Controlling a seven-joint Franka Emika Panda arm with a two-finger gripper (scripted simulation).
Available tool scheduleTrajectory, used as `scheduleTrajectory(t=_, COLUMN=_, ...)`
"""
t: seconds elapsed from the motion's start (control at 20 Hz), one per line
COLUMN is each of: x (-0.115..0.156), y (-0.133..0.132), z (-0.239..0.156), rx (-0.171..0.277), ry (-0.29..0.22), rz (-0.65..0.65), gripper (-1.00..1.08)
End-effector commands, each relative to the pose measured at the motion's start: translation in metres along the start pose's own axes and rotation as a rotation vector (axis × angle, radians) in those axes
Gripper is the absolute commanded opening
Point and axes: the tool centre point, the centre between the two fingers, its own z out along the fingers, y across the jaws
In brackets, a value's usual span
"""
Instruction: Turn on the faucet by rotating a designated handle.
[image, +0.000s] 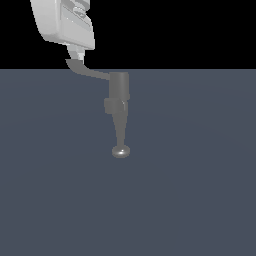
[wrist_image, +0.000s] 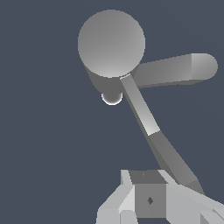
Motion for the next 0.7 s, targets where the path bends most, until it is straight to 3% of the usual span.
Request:
scheduleTrajectory(t=0.0, x=-0.003, y=0.011, z=0.001, rx=-0.005, ry=0.002, rz=-0.006, gripper=-1.00)
scheduleTrajectory(t=0.65, x=0.016, y=0.036, z=0.000, rx=-0.001, ry=0.001, rz=-0.003, gripper=-1.00)
